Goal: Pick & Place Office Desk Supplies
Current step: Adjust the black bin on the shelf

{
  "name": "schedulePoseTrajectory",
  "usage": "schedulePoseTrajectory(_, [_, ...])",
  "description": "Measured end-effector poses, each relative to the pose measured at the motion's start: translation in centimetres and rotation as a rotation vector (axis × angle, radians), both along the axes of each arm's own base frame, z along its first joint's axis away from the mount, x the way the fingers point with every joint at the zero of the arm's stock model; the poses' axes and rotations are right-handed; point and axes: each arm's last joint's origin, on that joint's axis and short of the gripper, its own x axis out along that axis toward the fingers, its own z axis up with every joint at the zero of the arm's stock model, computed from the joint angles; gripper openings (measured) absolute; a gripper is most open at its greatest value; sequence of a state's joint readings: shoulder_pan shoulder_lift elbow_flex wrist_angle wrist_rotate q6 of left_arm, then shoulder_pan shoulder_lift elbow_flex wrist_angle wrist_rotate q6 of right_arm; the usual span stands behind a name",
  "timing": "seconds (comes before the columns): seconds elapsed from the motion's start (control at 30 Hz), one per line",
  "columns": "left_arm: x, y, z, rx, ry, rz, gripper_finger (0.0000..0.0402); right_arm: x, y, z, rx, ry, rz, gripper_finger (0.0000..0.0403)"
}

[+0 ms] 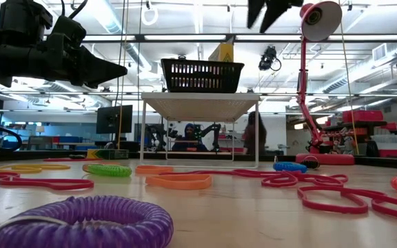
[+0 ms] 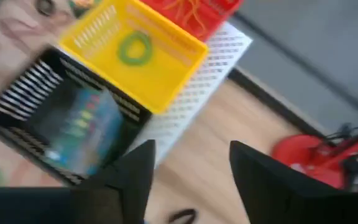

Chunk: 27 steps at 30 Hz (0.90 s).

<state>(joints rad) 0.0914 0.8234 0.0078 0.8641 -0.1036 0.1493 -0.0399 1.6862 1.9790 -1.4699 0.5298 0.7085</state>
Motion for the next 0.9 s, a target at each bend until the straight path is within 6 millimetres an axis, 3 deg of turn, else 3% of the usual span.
schedulePoseTrajectory(0.27, [0.0,0.0,0.0,-0.080,-0.016,-0.014,0.0062,-1.7,2.4,-6.1,-0.122,-0.041,0.156,0.0036])
schedulePoseTrajectory(0.33, [0.0,0.0,0.0,-0.136,-0.027,-0.018,0.0062,-2.3,2.9,-7.6,-0.161,-0.083,0.193,0.0010])
schedulePoseTrajectory(0.6, [0.4,-0.1,0.6,-0.345,-0.047,-0.074,0.0062,-4.8,5.2,-12.9,-0.293,-0.259,0.397,0.0007])
schedulePoseTrajectory(0.7, [1.3,-1.0,1.3,-0.358,0.054,-0.195,0.0058,-5.7,5.7,-14.8,-0.341,-0.322,0.449,0.0006])
schedulePoseTrajectory(0.9, [3.0,-3.9,2.7,-0.254,0.197,-0.109,0.0031,-7.0,5.5,-18.5,-0.353,-0.412,0.432,0.0023])
